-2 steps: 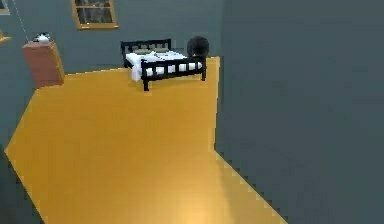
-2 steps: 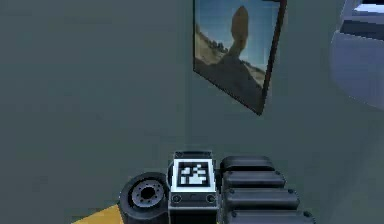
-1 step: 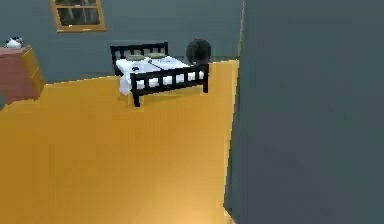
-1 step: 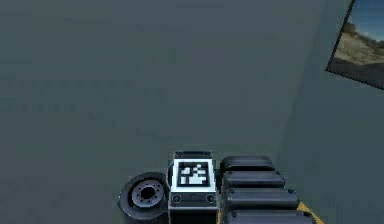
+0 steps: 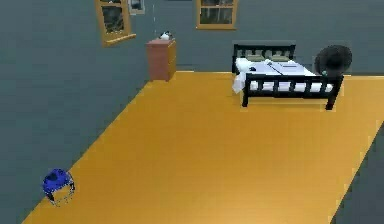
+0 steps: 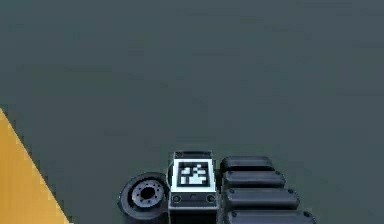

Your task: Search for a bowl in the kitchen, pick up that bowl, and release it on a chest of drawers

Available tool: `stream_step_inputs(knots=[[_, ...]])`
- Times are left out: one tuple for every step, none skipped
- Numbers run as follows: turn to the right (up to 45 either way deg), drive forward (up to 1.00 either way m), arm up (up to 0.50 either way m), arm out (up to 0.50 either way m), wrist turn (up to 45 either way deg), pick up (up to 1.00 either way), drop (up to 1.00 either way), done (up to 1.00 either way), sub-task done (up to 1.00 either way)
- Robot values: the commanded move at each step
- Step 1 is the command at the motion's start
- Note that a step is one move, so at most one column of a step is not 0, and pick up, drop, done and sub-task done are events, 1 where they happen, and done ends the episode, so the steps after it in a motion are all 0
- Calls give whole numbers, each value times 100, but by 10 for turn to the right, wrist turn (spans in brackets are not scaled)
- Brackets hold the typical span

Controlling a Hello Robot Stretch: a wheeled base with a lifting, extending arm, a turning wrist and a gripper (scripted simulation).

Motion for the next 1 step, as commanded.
stream_step_inputs(knots=[[0,100,0,0,0,0,0,0,0]])
